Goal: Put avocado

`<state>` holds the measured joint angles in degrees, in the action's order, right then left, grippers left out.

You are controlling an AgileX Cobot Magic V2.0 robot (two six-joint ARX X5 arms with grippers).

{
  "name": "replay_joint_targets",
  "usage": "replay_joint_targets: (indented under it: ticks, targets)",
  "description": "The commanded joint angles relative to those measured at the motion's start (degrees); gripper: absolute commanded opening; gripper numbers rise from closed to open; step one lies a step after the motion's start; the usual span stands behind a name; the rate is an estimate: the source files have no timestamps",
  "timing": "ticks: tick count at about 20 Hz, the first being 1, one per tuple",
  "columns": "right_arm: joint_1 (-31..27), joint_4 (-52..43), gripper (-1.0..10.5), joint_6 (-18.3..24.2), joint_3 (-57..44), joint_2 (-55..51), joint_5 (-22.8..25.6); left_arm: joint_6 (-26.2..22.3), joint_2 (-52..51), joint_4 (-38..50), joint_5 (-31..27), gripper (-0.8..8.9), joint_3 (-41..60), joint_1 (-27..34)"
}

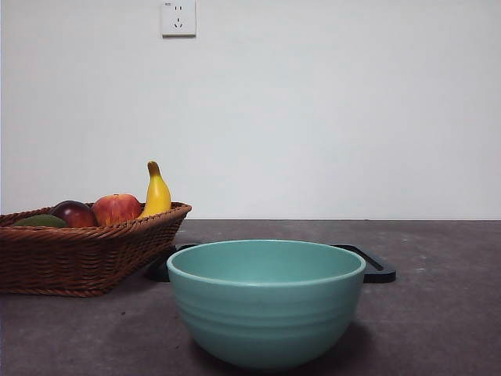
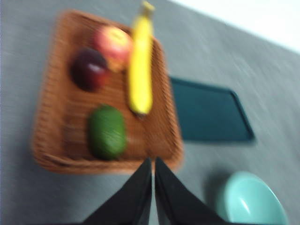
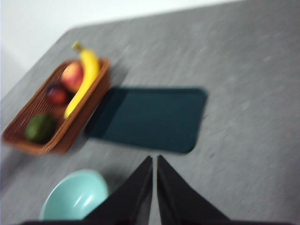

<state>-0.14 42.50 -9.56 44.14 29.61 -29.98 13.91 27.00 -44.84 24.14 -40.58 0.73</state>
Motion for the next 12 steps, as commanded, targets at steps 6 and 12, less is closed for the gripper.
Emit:
replay_joint_targets:
  ticks: [6,12]
  targets:
    - [11.28,19.02,0.1,12.00,13.68,11.98,-1.53,-9.70,7.17,-16.55,8.07,0.09,-9.84,-3.26]
    - [19.08,21.79,0.1,13.66,13.84,14.16,-1.53,-10.47,7.04,-20.94,8.02,0.13,-9.94,-3.80]
